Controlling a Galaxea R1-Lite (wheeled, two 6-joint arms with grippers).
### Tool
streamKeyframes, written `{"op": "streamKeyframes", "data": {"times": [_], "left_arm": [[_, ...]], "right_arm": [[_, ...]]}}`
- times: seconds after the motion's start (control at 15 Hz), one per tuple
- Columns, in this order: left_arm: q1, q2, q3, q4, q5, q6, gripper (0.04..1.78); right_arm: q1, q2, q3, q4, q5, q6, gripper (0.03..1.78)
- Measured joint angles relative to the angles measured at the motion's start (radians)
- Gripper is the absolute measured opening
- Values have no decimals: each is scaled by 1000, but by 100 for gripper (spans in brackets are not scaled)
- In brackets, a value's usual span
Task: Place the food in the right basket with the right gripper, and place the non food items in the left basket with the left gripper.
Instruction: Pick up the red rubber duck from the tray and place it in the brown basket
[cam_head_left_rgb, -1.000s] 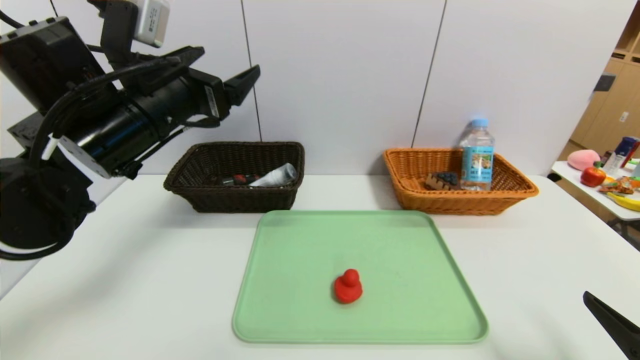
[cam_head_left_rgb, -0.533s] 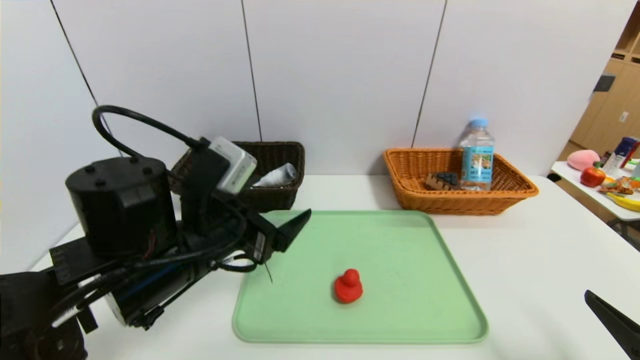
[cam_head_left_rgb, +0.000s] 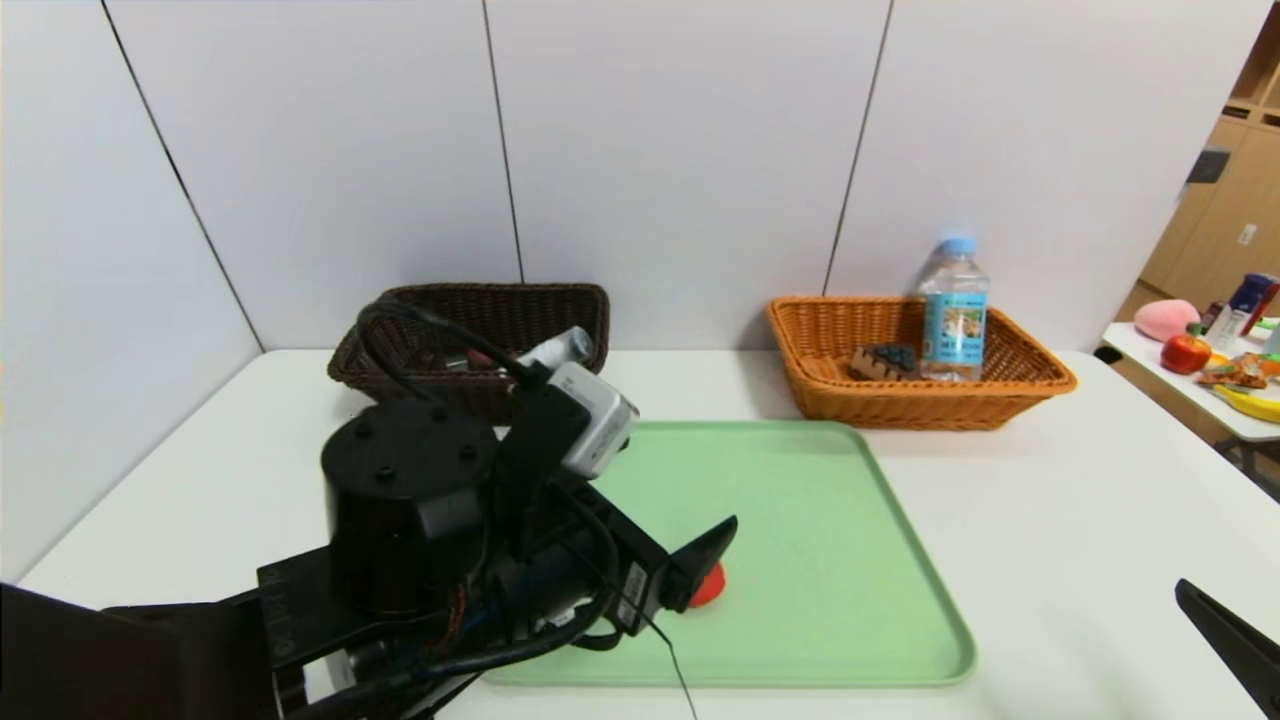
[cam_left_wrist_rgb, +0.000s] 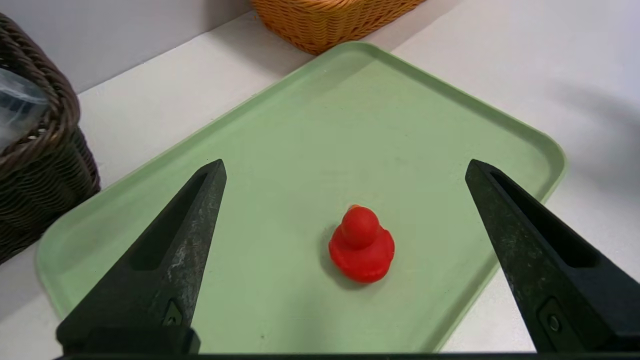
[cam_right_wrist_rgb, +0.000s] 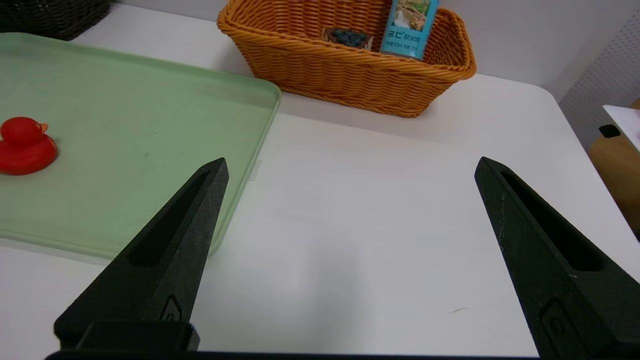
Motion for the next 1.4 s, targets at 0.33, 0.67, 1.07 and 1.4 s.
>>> {"op": "streamKeyframes", "data": {"times": [0.33, 0.67, 1.07, 1.4], "left_arm": [[-21, 179, 29, -280, -3, -4, 169], [-52, 238, 99, -322, -1, -35, 169], [-54, 324, 158, -458, 3, -26, 169], [-51, 397, 154, -494, 4, -21, 169]], "right_arm": [[2, -2, -5, 0, 13, 1, 170], [6, 0, 0, 0, 25, 13, 170], [6, -3, -5, 1, 25, 14, 170], [6, -42, -37, 90, 26, 14, 170]]}}
